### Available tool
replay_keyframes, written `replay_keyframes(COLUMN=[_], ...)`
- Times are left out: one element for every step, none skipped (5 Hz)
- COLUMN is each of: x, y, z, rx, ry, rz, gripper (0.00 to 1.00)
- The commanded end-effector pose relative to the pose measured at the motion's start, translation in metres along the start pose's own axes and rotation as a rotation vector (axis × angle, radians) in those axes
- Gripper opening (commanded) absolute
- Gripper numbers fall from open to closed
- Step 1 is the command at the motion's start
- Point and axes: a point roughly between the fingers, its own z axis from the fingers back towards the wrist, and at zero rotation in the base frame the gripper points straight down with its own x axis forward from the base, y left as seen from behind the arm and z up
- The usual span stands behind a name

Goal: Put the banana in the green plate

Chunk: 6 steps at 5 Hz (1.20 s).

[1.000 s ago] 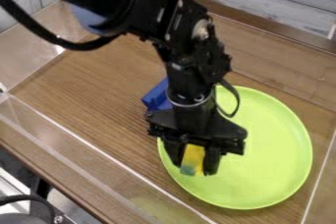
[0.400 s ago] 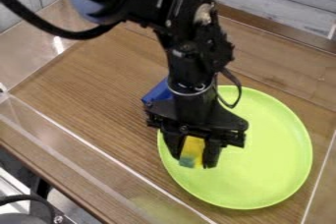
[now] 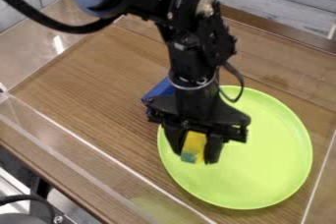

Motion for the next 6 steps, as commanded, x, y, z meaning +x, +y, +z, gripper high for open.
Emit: replay_keyframes(x=[0.011,0.012,0.013,0.014,0.015,0.016], y=[-0.008,-0.010,-0.013,-0.015,-0.017,-0.021], z=[0.016,0.018,0.020,0.022,0.023,0.024], rx=[-0.027,-0.033,-0.039,-0.044,-0.047,-0.051], ry=[-0.055,-0.059,-0.063,-0.066,-0.069,-0.073], rz=[-0.019,-0.030,-0.040,-0.049,-0.056,-0.065], gripper=[0.00,0.00,0.00,0.00,0.00,0.00])
